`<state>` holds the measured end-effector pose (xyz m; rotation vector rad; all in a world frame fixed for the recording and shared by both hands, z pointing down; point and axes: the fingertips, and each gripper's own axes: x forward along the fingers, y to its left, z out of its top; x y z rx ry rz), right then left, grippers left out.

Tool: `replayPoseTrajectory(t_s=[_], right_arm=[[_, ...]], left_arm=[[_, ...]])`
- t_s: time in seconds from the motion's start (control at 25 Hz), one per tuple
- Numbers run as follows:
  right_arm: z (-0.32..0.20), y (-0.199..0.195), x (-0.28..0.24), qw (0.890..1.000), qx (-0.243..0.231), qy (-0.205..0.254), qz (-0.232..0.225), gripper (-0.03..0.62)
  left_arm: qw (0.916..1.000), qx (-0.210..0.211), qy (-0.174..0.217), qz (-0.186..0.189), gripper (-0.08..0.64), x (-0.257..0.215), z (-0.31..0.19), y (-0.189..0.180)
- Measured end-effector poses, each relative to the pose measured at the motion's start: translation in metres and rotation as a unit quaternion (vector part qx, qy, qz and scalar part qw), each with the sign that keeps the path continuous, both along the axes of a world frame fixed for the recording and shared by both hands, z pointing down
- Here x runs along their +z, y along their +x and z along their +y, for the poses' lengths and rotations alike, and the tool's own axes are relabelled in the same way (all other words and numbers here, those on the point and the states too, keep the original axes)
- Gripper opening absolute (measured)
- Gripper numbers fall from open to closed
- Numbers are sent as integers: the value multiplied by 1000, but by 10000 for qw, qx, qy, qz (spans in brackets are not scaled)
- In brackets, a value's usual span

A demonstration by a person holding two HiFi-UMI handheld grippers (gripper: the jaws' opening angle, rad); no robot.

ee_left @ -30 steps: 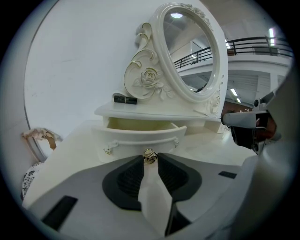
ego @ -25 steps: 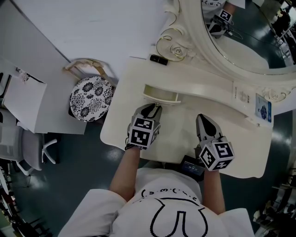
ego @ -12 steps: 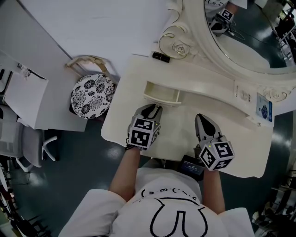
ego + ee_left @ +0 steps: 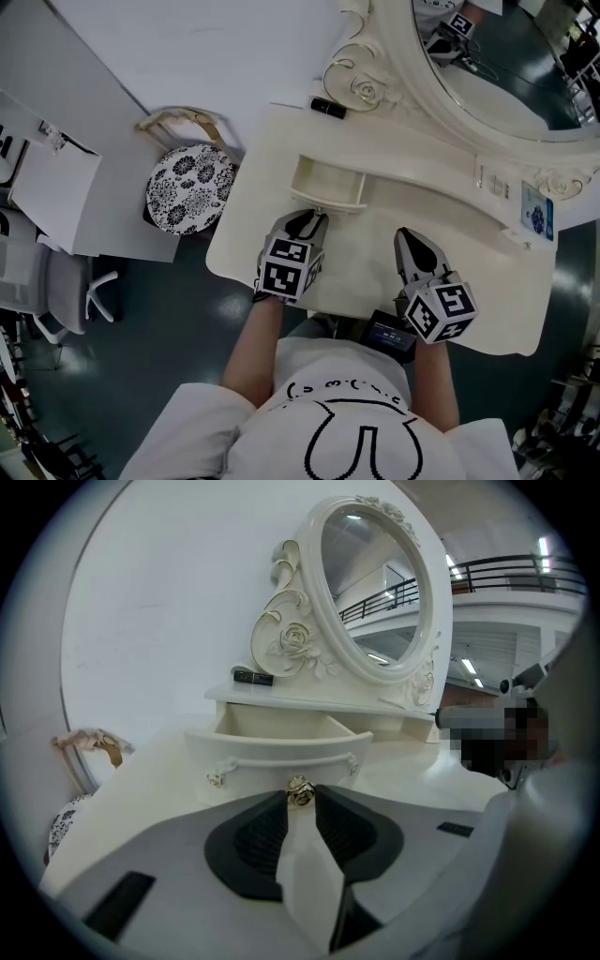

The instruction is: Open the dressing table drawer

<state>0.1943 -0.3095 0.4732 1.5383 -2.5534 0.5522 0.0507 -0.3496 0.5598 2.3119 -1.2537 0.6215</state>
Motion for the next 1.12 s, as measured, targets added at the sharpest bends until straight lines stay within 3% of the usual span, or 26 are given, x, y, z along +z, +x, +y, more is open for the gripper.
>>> replayPoseTrajectory(t_s=[0.56, 0.72, 1.12], right_arm=[[10, 5, -1, 9999, 115, 19, 5, 17], [11, 5, -2, 9999, 154, 46, 17, 17], [14, 9, -16, 9994, 300, 147, -25, 17]], left_arm=[[9999, -51, 98, 66, 127, -1, -1, -1], [9997, -168, 97, -151, 181, 2, -1, -8], [9991, -363, 147, 136, 189, -14, 4, -13]])
